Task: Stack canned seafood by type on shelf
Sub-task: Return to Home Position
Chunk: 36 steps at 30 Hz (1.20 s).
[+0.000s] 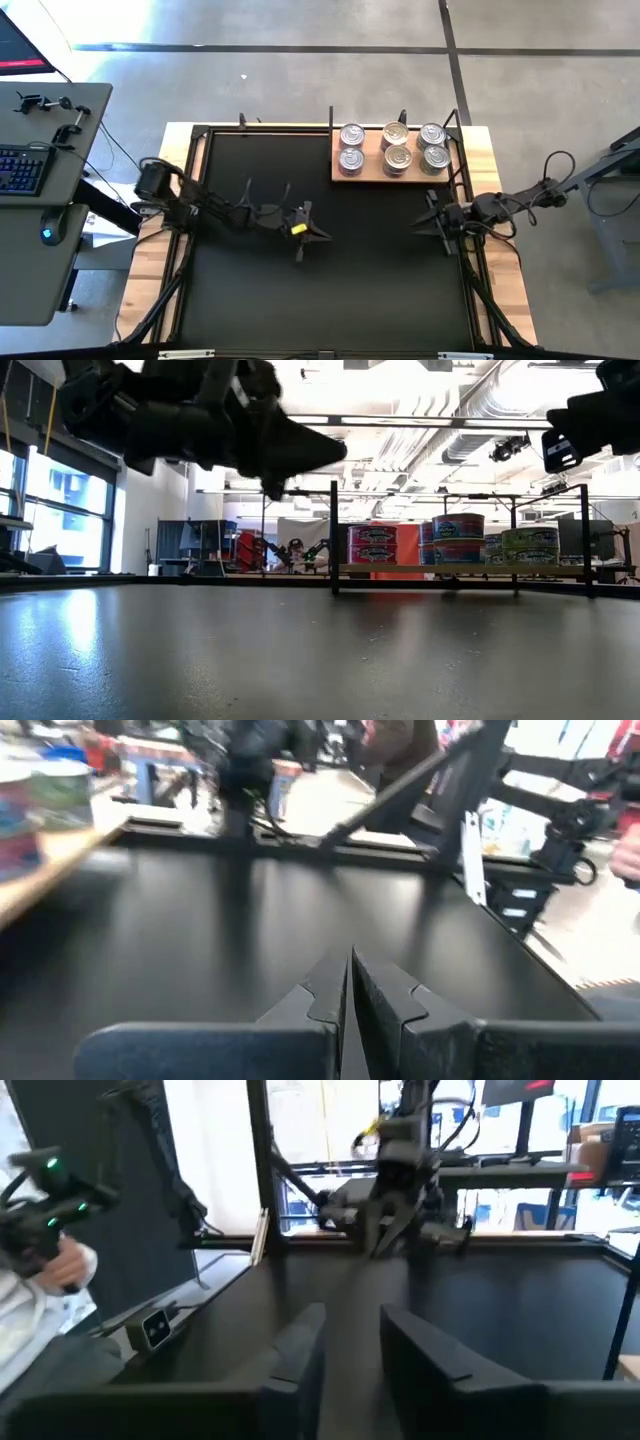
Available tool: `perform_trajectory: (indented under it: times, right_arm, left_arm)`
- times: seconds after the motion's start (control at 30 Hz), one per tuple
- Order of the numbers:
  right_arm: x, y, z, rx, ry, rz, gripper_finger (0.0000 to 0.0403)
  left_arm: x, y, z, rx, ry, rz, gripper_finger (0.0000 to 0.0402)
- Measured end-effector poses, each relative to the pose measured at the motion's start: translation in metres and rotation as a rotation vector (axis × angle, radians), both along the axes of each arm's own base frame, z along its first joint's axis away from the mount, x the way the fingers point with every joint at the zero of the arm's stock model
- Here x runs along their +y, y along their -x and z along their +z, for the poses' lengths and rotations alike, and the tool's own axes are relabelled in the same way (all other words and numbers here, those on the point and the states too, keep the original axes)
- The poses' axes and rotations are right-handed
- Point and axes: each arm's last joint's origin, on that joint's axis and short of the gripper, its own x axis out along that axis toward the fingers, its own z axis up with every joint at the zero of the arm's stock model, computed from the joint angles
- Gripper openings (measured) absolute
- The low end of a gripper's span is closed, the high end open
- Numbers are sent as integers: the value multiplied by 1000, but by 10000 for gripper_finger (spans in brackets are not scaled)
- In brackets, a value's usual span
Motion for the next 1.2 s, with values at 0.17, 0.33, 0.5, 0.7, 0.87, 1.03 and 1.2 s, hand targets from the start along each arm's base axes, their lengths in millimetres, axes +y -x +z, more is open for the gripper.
perform_trajectory:
  times: [0.17, 0.33, 0.5, 0.7, 0.87, 1.03, 1.2]
  right_arm:
    - [2, -2, -7, -18, -4, 43, 41]
    - [4, -2, -9, -9, -39, 96, 5]
    - [3, -2, -9, -6, -46, 86, 6]
    - [3, -3, -10, 2, -43, 62, 7]
    - [3, -3, -11, 10, -58, 59, 7]
    - [3, -3, -11, 22, -75, 58, 7]
    - [3, -3, -11, 23, -74, 57, 7]
  left_arm:
    - [25, 35, 9, -24, -11, 67, 12]
    - [47, 75, 9, -64, 16, 147, 12]
    - [70, 109, 6, -90, 76, 209, 12]
    - [86, 147, 1, -130, 96, 232, 12]
    - [88, 168, -3, -107, 110, 272, 12]
    - [82, 174, -3, -65, 93, 252, 10]
    - [68, 177, 7, -122, 45, 193, 1]
